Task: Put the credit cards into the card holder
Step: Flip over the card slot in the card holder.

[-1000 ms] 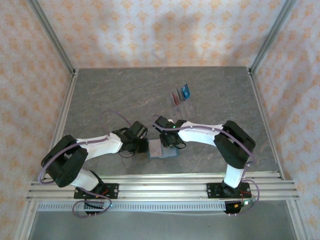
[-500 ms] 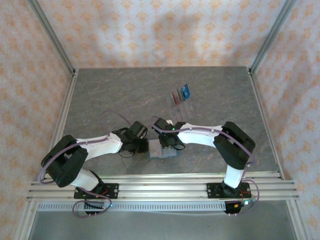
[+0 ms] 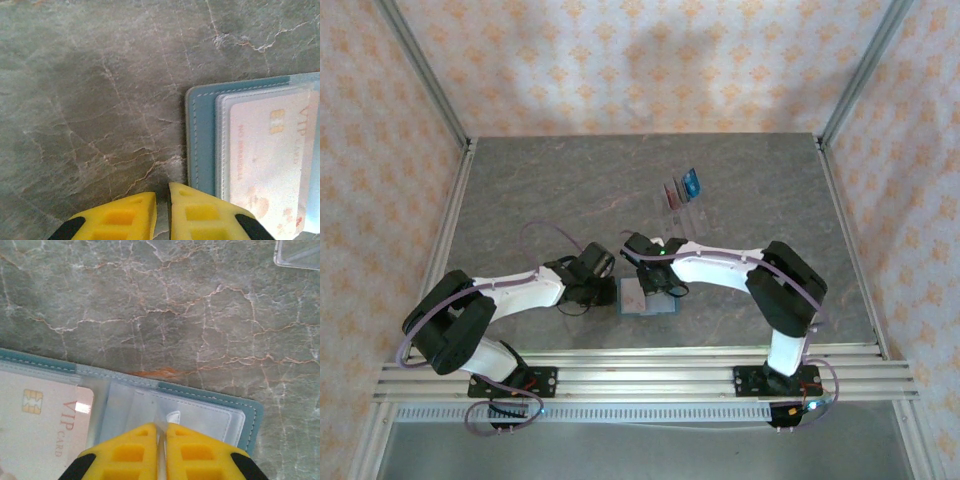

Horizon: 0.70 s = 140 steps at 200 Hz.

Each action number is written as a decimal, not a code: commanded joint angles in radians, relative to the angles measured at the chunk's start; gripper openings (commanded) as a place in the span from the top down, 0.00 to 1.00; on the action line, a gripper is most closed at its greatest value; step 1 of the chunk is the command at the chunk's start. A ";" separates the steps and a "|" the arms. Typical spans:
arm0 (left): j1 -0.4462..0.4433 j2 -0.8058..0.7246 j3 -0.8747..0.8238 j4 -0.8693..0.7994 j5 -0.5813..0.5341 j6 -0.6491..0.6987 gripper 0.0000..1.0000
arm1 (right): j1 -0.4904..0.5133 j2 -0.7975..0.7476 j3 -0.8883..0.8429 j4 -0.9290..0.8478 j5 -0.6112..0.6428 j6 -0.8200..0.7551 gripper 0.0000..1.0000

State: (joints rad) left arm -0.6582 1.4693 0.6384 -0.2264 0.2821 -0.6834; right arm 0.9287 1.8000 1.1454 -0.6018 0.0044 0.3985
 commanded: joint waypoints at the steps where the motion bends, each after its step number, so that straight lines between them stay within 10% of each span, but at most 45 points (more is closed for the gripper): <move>1: -0.011 0.045 -0.029 0.067 0.037 -0.005 0.84 | 0.003 0.002 0.024 -0.057 0.029 -0.005 0.91; 66: -0.056 0.099 -0.008 0.112 0.042 -0.037 0.84 | 0.003 -0.002 0.100 -0.058 -0.060 -0.010 0.93; 140: -0.117 0.164 -0.009 0.197 0.044 -0.127 0.85 | -0.012 0.027 0.093 0.032 -0.261 0.087 0.71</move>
State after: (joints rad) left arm -0.7204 1.5082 0.6617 -0.2375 0.1917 -0.7460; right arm 0.9287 1.8156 1.2476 -0.6155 -0.1566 0.4259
